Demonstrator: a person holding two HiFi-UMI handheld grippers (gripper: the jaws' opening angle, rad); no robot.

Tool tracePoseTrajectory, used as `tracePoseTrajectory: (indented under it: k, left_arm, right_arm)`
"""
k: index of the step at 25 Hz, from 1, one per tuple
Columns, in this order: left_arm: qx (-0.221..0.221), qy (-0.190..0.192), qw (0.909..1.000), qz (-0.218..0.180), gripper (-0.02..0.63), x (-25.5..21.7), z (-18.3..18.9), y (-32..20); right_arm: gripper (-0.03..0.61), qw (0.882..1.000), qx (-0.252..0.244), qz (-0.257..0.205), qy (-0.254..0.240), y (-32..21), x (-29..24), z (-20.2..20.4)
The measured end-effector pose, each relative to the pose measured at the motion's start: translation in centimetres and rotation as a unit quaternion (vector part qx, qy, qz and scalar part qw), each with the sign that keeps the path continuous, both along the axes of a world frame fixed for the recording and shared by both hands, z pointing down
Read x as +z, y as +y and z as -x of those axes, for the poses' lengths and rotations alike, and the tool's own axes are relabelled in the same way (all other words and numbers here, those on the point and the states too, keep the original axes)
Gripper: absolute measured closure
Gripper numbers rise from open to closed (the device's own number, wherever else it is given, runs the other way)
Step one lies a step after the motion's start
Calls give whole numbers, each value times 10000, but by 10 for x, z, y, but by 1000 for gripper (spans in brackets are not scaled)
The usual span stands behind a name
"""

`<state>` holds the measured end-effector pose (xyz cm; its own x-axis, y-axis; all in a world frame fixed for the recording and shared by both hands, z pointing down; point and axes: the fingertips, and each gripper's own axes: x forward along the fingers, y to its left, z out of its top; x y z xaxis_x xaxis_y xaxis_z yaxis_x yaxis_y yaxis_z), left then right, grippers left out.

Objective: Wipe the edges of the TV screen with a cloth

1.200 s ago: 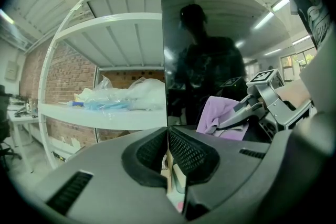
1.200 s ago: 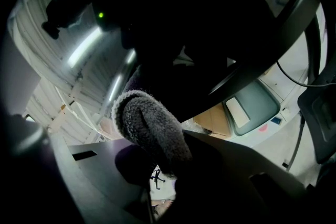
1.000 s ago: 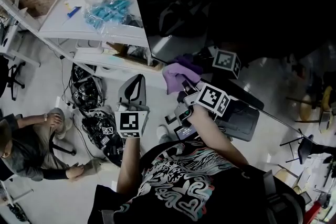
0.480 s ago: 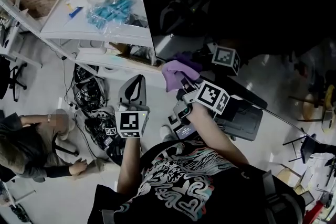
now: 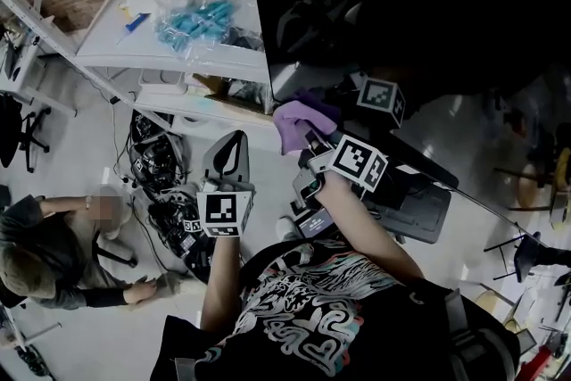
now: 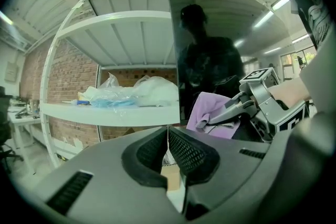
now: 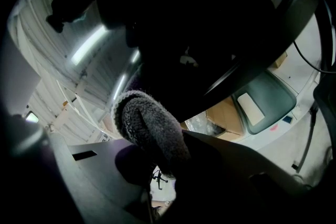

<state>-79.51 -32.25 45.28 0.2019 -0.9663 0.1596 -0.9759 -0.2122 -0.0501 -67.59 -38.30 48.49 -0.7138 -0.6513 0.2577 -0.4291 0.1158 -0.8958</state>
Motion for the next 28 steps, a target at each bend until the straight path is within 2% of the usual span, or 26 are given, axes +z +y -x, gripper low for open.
tracePoseTrajectory:
  k: [23, 28]
  left_arm:
    - [-248, -1, 9997, 46, 592, 2, 19, 18]
    - [-234, -26, 9997, 55, 592, 1, 19, 22]
  right_arm:
    - [502, 9990, -416, -175, 64, -7, 1, 43]
    - [502, 9958, -713, -505, 272, 4, -3, 54]
